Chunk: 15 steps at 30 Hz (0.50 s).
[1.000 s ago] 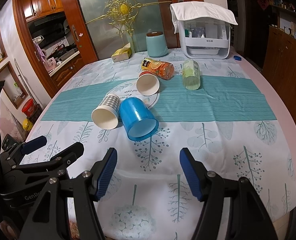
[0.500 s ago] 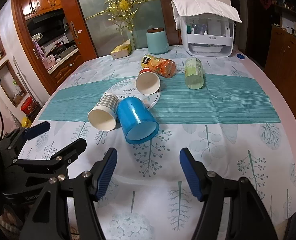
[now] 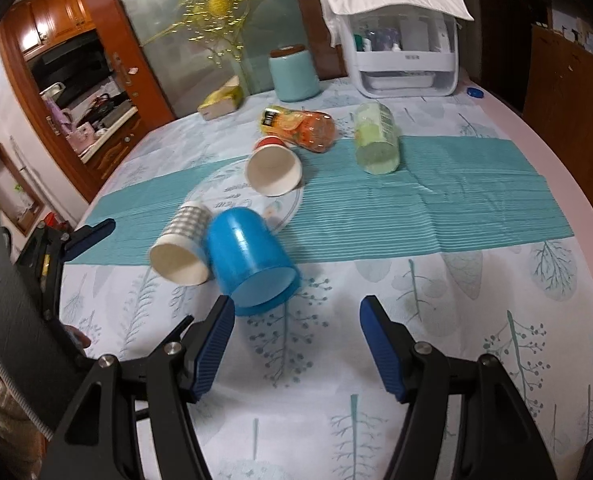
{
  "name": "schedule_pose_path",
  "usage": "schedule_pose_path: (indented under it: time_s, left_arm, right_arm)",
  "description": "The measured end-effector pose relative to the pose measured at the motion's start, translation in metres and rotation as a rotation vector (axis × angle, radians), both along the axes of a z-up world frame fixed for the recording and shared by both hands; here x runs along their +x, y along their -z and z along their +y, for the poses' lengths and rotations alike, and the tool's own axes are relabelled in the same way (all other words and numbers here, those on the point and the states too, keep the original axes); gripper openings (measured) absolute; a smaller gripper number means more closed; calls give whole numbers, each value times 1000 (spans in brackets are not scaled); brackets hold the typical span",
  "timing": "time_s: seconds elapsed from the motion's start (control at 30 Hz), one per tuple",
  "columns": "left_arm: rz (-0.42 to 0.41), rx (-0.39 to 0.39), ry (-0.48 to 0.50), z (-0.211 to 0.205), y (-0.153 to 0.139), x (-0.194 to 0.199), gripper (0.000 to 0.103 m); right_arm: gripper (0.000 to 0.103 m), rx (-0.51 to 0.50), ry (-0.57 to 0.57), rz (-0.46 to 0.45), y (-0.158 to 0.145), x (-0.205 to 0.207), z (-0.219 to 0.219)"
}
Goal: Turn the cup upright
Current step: 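Move the left gripper down to the blue cup lying on its side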
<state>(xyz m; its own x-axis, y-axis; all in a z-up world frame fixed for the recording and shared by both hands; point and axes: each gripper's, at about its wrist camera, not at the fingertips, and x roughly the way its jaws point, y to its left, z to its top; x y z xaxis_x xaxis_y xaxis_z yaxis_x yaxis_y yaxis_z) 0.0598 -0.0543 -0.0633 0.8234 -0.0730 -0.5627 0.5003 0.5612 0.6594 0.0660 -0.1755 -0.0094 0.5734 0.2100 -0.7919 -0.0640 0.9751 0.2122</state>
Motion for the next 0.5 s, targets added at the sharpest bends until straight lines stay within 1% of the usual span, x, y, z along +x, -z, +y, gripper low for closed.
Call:
schedule_pose_path:
  time_s: [0.17,0.4,0.43,0.47,0.5]
  left_arm:
    - [10,34,90,-9,6,9,98]
    - [40,78,225,-24,16,24,98]
    - [54,84,239,-27,17,28,94]
    - [74,88,249,-30,18,32,87]
    - [105,92,255,-33,21,37,84]
  right_arm:
    - [65,24,35,56,17,13,-8]
    - [65,58,65,130,40,16,-19]
    - [65,59,67,137,42,17,-20]
    - [65,61,70,142,44,16,-21]
    - [65,64,74,146,45,16,-23]
